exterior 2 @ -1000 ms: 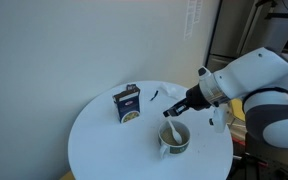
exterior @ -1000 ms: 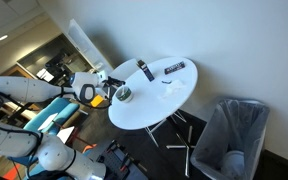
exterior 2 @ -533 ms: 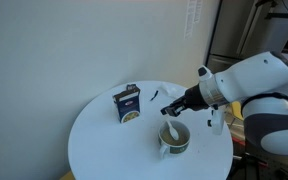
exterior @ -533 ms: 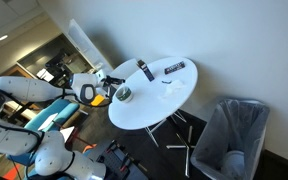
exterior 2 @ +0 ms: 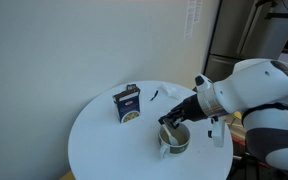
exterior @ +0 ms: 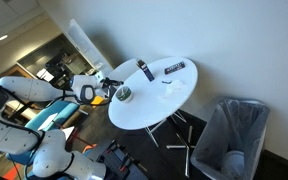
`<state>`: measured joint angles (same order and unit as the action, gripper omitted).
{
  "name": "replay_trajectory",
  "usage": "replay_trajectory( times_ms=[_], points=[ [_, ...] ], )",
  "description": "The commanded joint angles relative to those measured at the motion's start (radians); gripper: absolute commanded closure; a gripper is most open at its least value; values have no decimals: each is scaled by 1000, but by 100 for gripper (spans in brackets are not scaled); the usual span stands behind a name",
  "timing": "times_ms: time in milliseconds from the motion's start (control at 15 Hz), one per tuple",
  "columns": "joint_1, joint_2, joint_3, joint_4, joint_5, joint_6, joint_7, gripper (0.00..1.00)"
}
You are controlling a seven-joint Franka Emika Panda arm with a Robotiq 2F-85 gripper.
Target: Use the white spoon to stir the contents in the white and green mug
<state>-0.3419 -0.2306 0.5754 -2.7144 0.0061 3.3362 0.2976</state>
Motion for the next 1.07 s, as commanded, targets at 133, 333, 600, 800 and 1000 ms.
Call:
replay_trajectory(
  times_ms=[133,333,600,800,1000],
  points=[
    [-151,-58,141,-18,12,-47,-10,97],
    [-237,-96,218,-22,12,-67,4,97],
    [-319,-89,300,-19,2,-11,2,97],
    [-364,-59,352,-20,-5,50,-7,97],
    [-415,-52,413,-25,-4,119,-16,97]
  ],
)
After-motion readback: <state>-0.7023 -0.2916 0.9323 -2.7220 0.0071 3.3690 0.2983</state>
